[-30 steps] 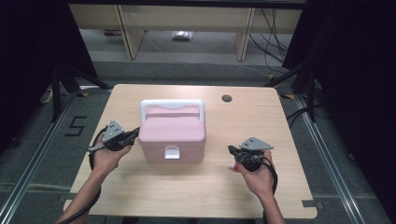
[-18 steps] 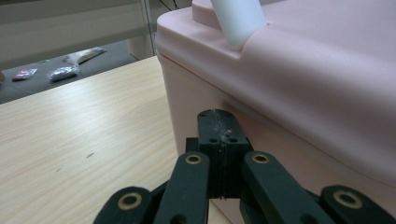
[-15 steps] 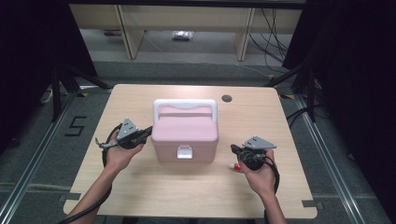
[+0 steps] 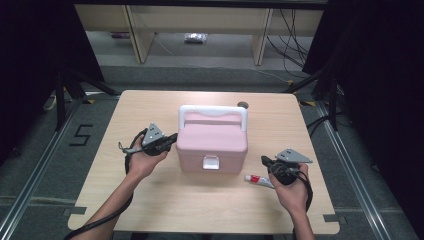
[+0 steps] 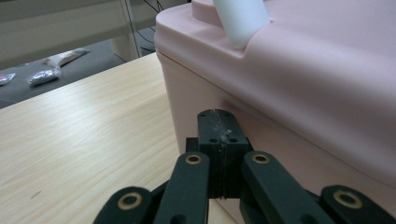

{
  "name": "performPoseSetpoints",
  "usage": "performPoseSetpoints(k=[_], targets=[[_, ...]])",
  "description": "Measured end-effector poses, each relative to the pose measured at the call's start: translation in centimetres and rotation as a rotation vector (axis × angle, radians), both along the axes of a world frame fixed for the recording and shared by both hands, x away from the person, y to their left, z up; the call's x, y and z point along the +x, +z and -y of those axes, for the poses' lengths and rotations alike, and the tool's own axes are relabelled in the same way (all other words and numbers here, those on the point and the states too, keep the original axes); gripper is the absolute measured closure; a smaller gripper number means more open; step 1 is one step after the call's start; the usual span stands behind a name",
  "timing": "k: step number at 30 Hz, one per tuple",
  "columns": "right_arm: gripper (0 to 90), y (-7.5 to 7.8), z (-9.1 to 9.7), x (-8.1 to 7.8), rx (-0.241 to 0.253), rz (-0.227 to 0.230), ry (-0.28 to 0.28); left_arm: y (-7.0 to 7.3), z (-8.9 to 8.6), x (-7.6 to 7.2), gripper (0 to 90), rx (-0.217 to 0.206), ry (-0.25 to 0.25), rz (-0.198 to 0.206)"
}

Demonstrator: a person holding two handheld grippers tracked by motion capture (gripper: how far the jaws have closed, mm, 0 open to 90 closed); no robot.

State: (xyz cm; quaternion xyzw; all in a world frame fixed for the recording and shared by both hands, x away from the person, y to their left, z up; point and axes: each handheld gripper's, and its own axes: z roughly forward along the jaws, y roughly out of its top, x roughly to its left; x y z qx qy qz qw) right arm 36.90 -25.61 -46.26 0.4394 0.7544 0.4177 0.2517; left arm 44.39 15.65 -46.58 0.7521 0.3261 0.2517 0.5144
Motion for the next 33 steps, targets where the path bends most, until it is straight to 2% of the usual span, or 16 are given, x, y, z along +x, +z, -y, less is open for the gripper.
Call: performPoseSetpoints(k=[4, 6, 8, 11, 14, 15, 16, 17, 20, 21, 23, 25, 26, 28, 31, 33], targets=[[90.0, -0.3, 0.9, -0.6, 0.005, -0.012, -0.022, 0.0, 0.7, 0.1, 89.8, 0.009, -0.007, -0.001], [90.0, -0.5, 1.2, -1.1, 0.037, -0.038, -0.035, 0.0, 1.1, 0.2, 89.8, 0.01, -0.01, -0.003], [90.0, -0.6, 1.9, -1.2, 0.012, -0.027, -0.041, 0.0, 1.5, 0.3, 89.8, 0.016, -0.015, -0.002], [90.0, -0.6, 2.3, -1.6, 0.035, -0.05, -0.064, 0.0, 2.1, 0.5, 89.8, 0.017, -0.022, -0.001], [90.0, -0.4, 3.0, -1.7, 0.005, -0.029, -0.062, -0.1, 2.9, 0.5, 89.8, 0.022, -0.038, -0.003], [90.0, -0.5, 3.1, -1.7, 0.017, -0.023, -0.073, -0.1, 3.2, 0.5, 89.8, 0.022, -0.044, -0.006], [90.0, -0.4, 3.1, -1.8, 0.03, -0.035, -0.087, -0.1, 3.5, 0.6, 89.8, 0.02, -0.05, -0.007], [90.0, -0.5, 3.4, -1.7, 0.02, -0.026, -0.066, -0.2, 3.8, 0.6, 89.8, 0.02, -0.055, -0.008], [90.0, -0.4, 3.6, -2.0, 0.039, -0.045, -0.101, -0.2, 4.6, 0.7, 89.8, 0.02, -0.064, -0.013], [90.0, -0.5, 3.9, -1.9, 0.02, -0.025, -0.092, -0.3, 4.8, 0.7, 89.8, 0.023, -0.065, -0.015], [90.0, -0.5, 3.9, -2.0, 0.028, -0.04, -0.101, -0.3, 5.3, 0.9, 89.8, 0.022, -0.068, -0.019], [90.0, -0.5, 4.2, -2.0, 0.005, -0.033, -0.085, -0.4, 5.9, 1.0, 89.7, 0.023, -0.075, -0.021], [90.0, -0.6, 4.1, -2.2, 0.029, -0.059, -0.098, -0.4, 6.1, 1.1, 89.8, 0.021, -0.077, -0.024], [90.0, -0.7, 4.5, -2.1, -0.008, -0.032, -0.087, -0.5, 6.6, 1.3, 89.8, 0.028, -0.09, -0.023], [90.0, -0.8, 4.5, -2.3, 0.022, -0.062, -0.105, -0.5, 7.4, 1.4, 89.8, 0.023, -0.094, -0.033], [90.0, -0.8, 4.9, -2.1, 0.008, -0.039, -0.096, -0.5, 7.9, 1.5, 89.7, 0.025, -0.098, -0.036]])
